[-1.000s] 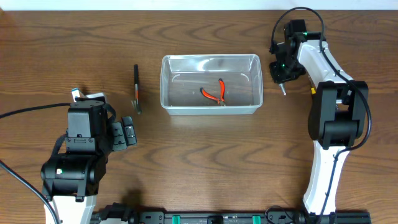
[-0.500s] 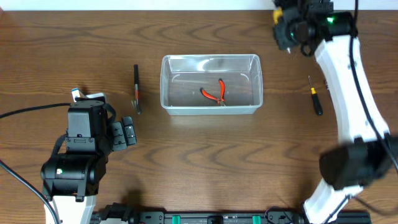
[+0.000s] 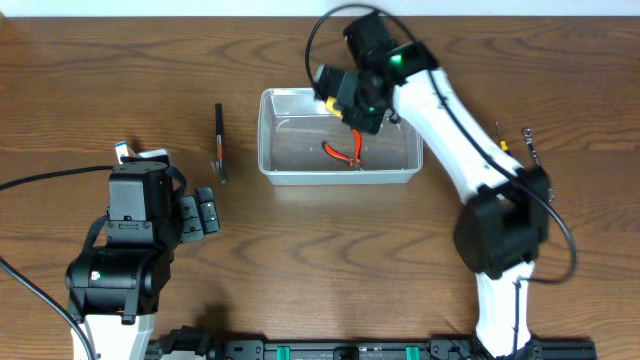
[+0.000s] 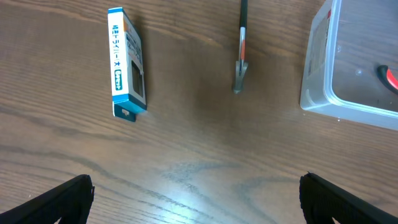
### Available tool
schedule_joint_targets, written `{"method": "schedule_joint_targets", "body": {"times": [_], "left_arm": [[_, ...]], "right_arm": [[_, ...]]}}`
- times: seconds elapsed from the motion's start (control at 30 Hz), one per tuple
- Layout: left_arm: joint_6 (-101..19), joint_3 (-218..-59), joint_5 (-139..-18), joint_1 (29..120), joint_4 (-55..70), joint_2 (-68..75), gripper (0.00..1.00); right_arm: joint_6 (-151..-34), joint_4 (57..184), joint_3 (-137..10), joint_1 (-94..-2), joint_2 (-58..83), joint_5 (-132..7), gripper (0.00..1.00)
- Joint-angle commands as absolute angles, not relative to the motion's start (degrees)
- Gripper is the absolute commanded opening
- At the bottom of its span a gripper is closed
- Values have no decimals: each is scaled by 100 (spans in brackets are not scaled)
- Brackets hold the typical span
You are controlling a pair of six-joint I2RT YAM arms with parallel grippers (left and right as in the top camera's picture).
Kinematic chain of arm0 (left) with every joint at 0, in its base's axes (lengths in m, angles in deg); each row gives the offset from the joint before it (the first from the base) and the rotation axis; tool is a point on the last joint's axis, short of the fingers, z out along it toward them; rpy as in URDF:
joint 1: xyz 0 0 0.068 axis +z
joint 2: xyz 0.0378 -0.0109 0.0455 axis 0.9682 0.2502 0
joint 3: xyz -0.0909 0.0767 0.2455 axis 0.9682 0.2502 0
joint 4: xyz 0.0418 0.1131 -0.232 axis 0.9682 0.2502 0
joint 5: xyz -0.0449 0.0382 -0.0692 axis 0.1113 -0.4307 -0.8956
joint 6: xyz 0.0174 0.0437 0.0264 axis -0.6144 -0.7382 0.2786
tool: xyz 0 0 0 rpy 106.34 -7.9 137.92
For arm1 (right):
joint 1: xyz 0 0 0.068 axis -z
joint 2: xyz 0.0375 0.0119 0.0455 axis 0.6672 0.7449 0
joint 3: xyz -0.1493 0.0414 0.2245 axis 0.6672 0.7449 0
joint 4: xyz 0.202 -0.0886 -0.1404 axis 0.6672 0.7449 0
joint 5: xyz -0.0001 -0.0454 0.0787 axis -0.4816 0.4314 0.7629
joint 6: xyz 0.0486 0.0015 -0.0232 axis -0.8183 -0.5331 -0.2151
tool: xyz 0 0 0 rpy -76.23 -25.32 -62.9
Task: Pack container
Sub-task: 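Lift the screwdriver and drop it into the container, then move the right gripper to the small yellow-handled screwdriver and grasp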
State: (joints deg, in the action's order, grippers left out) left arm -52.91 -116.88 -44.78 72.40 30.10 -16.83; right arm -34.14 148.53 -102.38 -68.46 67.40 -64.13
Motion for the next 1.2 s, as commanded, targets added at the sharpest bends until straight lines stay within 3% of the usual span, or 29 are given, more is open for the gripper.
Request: {"method": "schedule_joint_targets", "body": {"times": [0.0, 0.17, 0.27, 0.33, 0.5, 0.73, 0.8, 0.9, 0.93, 1.07, 1.17], "left_arm": [[-5280, -11793, -4412, 7220, 3031, -1683, 98], [-5280, -11793, -4412, 7220, 3031, -1683, 98], [-5280, -11793, -4412, 7220, 3031, -1683, 98], [-5280, -11793, -4412, 7220, 3031, -1683, 98], [-5280, -11793, -4412, 7220, 3031, -1683, 98], [-5280, -11793, -4412, 7220, 3031, -1683, 98], [-5280, -11793, -4412, 7222, 3031, -1683, 98], [-5280, -11793, -4412, 7220, 3031, -1683, 98], [-5280, -11793, -4412, 7220, 3031, -1683, 98], [-5280, -11793, -4412, 7220, 3029, -1683, 98], [-5280, -11793, -4412, 7220, 3029, -1683, 98]], "right_arm": [[-3143, 14804, -10265, -6814, 6993, -6135, 1], [-3152, 14809, -10265, -6807, 7194, -6138, 5], [-3147, 14787, -10267, -6798, 7190, -6157, 27], [-3145, 14778, -10267, -6796, 7181, -6170, 34], [-3335, 14767, -10326, -6785, 7102, -6435, 45], [-3777, 14966, -10628, -6689, 6320, -6603, 48], [-4264, 14953, -10700, -6575, 5935, -6743, 60], [-5311, 14997, -10719, -6175, 5251, -7130, 93], [-5580, 15086, -10719, -6001, 5076, -7178, 99], [-6730, 15814, -10719, -4956, 4515, -7176, 99], [-6959, 16470, -10706, -4145, 4464, -7161, 99]]}}
